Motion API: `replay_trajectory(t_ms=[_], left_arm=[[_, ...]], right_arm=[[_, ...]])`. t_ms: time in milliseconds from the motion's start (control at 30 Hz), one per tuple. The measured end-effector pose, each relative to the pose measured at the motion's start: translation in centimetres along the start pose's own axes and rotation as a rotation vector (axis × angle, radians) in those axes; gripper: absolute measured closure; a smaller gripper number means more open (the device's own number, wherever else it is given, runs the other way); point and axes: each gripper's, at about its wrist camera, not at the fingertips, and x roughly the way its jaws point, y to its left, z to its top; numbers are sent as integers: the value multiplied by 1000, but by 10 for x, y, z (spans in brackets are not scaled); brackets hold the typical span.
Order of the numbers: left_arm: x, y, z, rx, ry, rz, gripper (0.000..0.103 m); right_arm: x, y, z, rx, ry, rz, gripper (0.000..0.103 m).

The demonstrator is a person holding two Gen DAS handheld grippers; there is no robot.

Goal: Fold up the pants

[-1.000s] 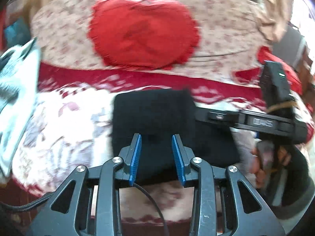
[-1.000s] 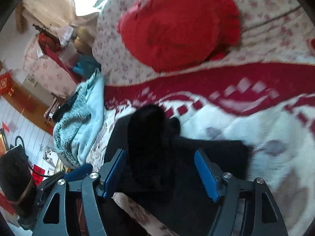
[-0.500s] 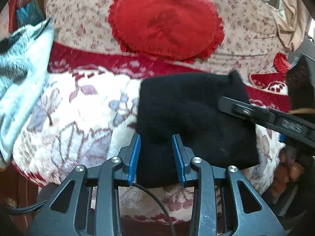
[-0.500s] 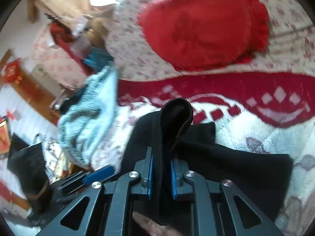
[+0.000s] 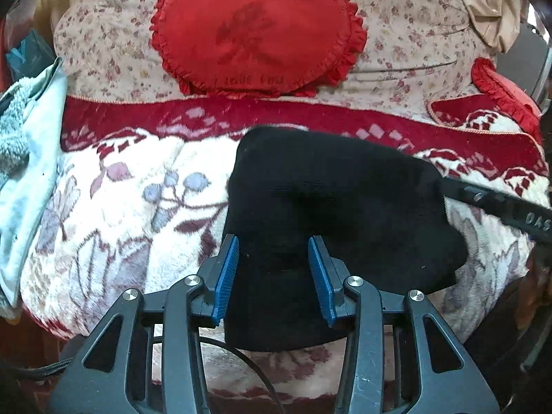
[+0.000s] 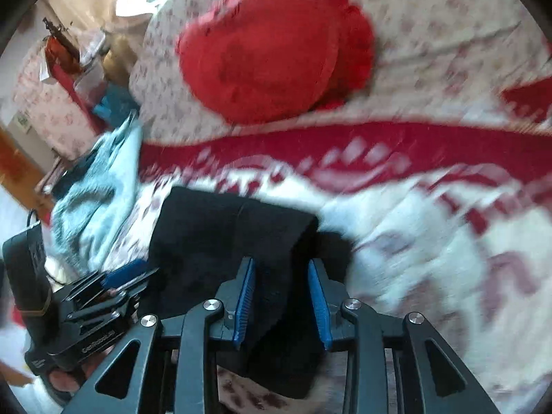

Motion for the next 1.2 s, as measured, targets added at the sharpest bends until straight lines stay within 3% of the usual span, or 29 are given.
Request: replay_trajectory(t_ms=[100,233,300,367,433,533,633,900,1133,1200], left_arm=[[-1,1,10,-4,-23,17,63],[15,-2,18,-24,4,41,63],[24,-3,19,-26,22,56,59],[29,-4,19,-22,18,68,52],[34,-4,21,-26,22,69,51],[36,-3,22,-44,22,63,48],[35,-2,23,-53,23,58,48],[24,-1,16,-68,23,52,48],[19,-1,6,-70,28,47,48],[17,0,3,-70,27,42,48]], right_arm=[[-15,13,7,-32,-44,42,72],[2,37,12,-120,-11,60,72],[23,43,8,-150,37,37,72],[49,37,3,-158,78,-51,72],[60,26,3,-124,86,-45,72],[55,13,8,-59,65,-2,72],[42,16,8,-56,60,-28,72],[4,45,-21,-153,47,7,69],[26,41,-52,-192,132,-67,66],[21,33,-57,-156,118,-39,65]])
